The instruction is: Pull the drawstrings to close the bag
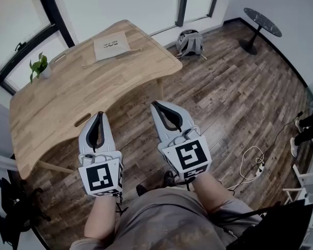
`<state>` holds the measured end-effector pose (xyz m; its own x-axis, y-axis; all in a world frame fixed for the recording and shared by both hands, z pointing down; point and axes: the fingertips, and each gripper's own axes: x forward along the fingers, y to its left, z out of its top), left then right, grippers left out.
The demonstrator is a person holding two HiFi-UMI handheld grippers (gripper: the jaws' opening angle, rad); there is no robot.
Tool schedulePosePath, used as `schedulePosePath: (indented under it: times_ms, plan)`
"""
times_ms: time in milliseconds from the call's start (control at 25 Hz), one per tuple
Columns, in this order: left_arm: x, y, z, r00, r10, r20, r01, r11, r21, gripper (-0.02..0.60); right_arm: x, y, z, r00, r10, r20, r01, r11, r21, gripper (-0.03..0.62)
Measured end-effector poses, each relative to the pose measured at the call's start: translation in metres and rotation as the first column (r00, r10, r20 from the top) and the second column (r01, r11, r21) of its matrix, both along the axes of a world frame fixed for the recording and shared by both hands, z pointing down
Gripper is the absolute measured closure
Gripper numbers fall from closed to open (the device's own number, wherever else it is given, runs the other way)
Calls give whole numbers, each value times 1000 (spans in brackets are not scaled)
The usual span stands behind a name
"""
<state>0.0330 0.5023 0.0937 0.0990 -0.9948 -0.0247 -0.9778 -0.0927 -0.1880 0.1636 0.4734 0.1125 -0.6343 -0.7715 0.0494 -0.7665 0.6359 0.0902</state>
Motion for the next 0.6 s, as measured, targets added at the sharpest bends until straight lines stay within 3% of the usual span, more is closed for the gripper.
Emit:
schedulePosePath:
  times_ms: [600]
  plan:
    - [62, -26, 26, 999, -32, 6, 32, 999, -38, 581, 48, -22, 24, 996, -93, -13, 92, 996, -18, 563]
